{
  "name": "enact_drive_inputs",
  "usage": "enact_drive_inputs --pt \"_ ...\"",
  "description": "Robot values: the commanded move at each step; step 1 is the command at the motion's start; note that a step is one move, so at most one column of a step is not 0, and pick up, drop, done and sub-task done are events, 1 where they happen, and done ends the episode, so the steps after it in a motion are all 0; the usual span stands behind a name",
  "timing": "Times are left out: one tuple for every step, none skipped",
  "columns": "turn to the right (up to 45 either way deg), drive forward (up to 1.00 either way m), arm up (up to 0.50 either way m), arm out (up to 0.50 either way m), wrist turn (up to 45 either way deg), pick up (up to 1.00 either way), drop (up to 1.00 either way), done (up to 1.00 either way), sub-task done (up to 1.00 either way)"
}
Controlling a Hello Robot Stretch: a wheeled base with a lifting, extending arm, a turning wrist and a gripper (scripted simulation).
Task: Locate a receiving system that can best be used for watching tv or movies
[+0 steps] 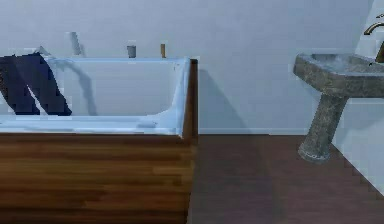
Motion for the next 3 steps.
enact_drive_inputs --pt "3.0 0.0 0.0 0.0 0.0 0.0 0.0 0.0 0.0" --pt "0.0 0.2 0.0 0.0 0.0 0.0 0.0 0.0 0.0" --pt "-45.0 0.0 0.0 0.0 0.0 0.0 0.0 0.0 0.0"
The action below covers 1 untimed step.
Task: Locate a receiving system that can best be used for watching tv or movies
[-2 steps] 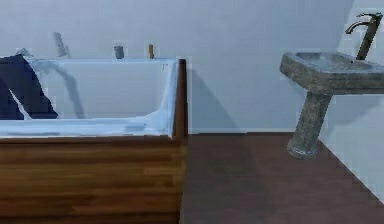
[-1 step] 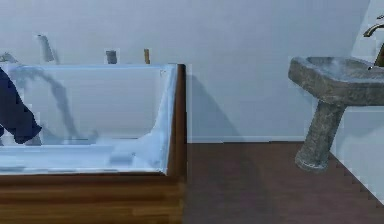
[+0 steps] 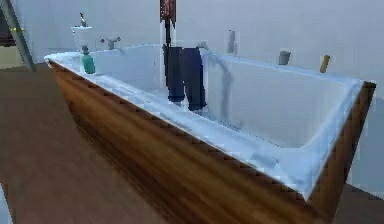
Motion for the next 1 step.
enact_drive_inputs --pt "-33.0 0.0 0.0 0.0 0.0 0.0 0.0 0.0 0.0"
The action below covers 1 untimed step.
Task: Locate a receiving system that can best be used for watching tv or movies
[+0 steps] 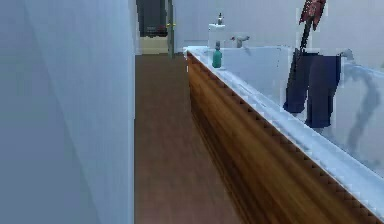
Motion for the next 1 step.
enact_drive_inputs --pt "0.0 0.4 0.0 0.0 0.0 0.0 0.0 0.0 0.0"
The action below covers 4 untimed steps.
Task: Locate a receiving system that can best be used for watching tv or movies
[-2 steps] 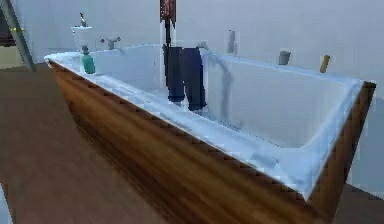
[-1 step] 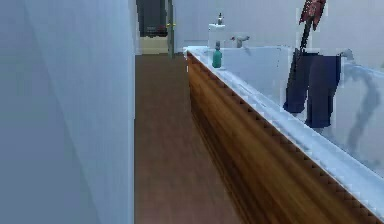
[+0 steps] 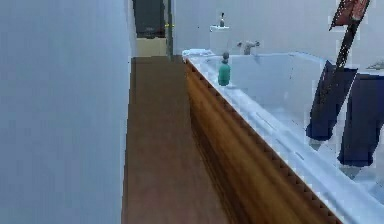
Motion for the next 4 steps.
enact_drive_inputs --pt "-9.0 0.0 0.0 0.0 0.0 0.0 0.0 0.0 0.0" --pt "0.0 1.0 0.0 0.0 0.0 0.0 0.0 0.0 0.0" --pt "-3.0 0.0 0.0 0.0 0.0 0.0 0.0 0.0 0.0" --pt "0.0 1.0 0.0 0.0 0.0 0.0 0.0 0.0 0.0"
